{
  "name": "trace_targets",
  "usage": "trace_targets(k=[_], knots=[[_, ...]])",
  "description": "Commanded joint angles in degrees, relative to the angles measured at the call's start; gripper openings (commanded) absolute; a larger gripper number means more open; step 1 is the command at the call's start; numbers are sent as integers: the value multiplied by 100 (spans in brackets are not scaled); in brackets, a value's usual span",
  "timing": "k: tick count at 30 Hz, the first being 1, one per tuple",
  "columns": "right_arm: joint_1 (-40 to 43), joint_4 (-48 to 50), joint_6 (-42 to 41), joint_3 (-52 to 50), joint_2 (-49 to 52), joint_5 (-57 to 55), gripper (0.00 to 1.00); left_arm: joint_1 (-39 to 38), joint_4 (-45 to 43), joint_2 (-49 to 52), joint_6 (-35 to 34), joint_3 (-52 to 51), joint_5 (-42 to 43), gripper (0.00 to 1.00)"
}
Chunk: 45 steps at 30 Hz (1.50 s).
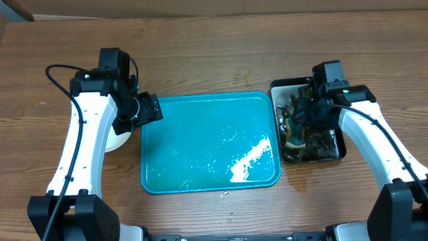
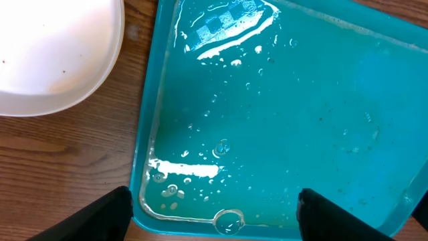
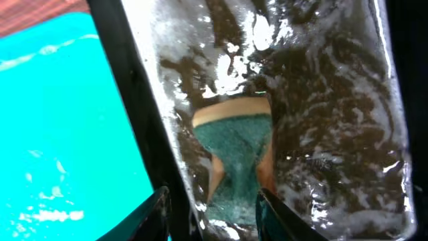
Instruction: Clean dirty plates on tray and stack at the side
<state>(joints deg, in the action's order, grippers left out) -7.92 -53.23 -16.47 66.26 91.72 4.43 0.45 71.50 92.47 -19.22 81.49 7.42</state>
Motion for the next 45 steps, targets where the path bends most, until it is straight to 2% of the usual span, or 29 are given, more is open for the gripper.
trace_targets(k=[1, 6, 9, 11, 13, 20, 22, 26, 27, 29, 30, 37, 41, 43, 45], knots=[[-7, -87, 46, 144, -201, -98, 41, -11, 15, -118, 219, 116, -42, 80], [-7, -138, 44, 144, -599, -96, 46, -11, 44, -118, 686, 116, -37, 80], [-7, -229, 48, 144, -1049, -98, 48, -13, 389, -118, 767, 116, 13, 80], [-7, -319, 48, 142, -1327, -98, 49, -28, 603, -120, 767, 107, 9, 71], [-7, -428, 46, 140, -1604, -98, 53, -101, 671, -133, 767, 81, 7, 70], [-7, -964, 0, 111, -2326, -400, 66, -809, 540, -562, 592, -345, -142, 81], [-7, -1010, 0, 24, -2553, -409, 68, -1058, 369, -883, 289, -623, -365, 83], [-7, -909, 2, -435, -3230, -437, 76, -1386, -149, -1768, 184, -1281, -382, 89], [-9, -861, 2, -595, -3456, -437, 79, -1425, -264, -2059, 186, -1445, -380, 92], [-11, -793, 2, -861, -3884, -437, 92, -1436, -420, -2629, 243, -1705, -400, 100], [-11, -763, 2, -1032, -4232, -437, 100, -1429, -476, -2979, 254, -1825, -481, 100], [-11, -802, 2, -1281, -5504, -439, 100, -1429, -535, -4712, 114, -2120, -1088, 100], [-11, -820, 2, -1281, -5639, -437, 100, -1429, -442, -5421, -599, -2140, -1989, 100], [-11, -828, 2, -1281, -5617, -437, 100, -1429, -476, -5582, -815, -2140, -2503, 100], [-11, -839, 2, -1281, -5608, -437, 100, -1429, -479, -5619, -868, -2140, -2673, 100]])
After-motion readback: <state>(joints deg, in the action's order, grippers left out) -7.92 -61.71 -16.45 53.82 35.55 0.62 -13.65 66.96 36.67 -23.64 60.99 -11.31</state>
